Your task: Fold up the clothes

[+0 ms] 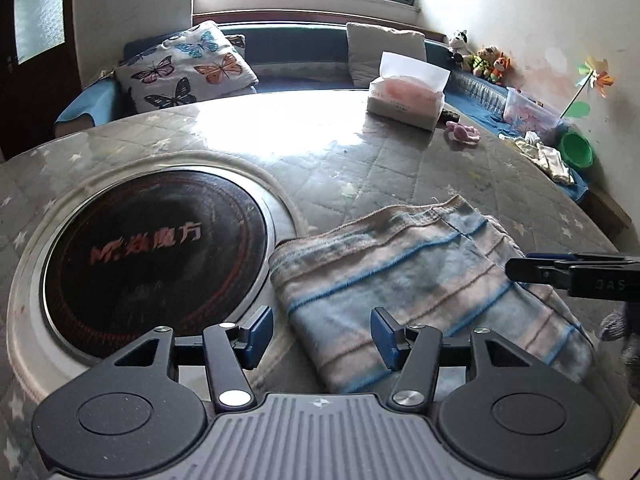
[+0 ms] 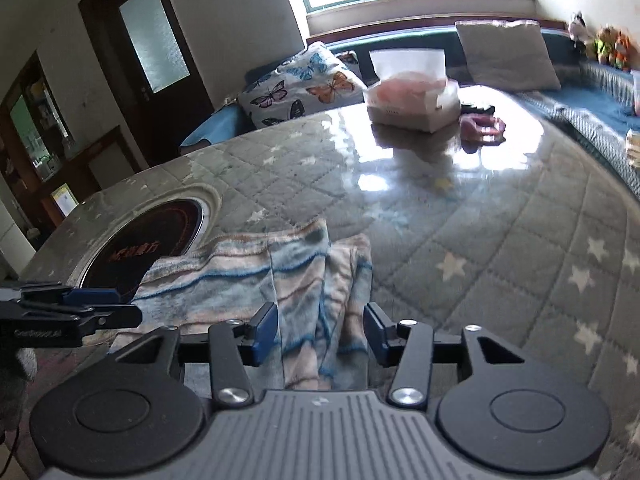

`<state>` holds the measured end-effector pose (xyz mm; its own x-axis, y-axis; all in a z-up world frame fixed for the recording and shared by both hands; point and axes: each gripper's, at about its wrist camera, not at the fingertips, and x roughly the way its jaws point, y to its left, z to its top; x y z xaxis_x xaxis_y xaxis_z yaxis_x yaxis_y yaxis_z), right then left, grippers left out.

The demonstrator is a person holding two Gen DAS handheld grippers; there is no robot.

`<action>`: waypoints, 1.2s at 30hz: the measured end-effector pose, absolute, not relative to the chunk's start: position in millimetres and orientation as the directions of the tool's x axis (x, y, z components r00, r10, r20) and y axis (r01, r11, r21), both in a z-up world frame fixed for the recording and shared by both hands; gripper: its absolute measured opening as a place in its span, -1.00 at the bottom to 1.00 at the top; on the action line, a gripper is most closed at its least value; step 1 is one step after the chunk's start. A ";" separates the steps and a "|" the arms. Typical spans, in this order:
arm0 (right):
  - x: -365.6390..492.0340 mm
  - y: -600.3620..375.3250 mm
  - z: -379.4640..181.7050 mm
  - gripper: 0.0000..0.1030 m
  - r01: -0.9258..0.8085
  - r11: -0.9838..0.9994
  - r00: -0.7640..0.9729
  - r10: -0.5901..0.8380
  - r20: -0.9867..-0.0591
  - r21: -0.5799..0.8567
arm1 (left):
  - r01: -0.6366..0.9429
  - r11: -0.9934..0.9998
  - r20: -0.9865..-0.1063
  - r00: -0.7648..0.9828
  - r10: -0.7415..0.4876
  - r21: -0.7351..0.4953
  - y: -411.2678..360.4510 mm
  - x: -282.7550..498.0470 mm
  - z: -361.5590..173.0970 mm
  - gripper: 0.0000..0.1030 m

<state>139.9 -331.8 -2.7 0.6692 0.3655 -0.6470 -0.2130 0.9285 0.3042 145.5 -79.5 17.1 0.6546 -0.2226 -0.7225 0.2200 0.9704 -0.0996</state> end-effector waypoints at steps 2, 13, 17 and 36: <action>138.3 -332.3 -6.4 -0.07 -0.204 0.929 0.667 0.362 -0.650 0.308 | 0.213 0.970 -0.724 0.650 -0.229 -0.116 -76.7 140.6 16.6 0.11; 131.0 -335.3 -11.0 -0.28 -0.164 0.925 0.677 0.358 -0.643 0.343 | 0.232 0.962 -0.749 0.610 -0.259 -0.144 -78.6 125.6 2.3 -0.07; 124.3 -337.2 -12.6 -0.55 -0.145 0.918 0.676 0.364 -0.640 0.369 | 0.250 0.956 -0.748 0.603 -0.279 -0.155 -80.3 123.9 2.6 -0.28; 73.3 -361.1 -17.2 -0.55 -0.038 0.893 0.711 0.339 -0.616 0.448 | 0.289 0.945 -0.762 0.573 -0.301 -0.155 -94.3 126.2 2.3 -0.24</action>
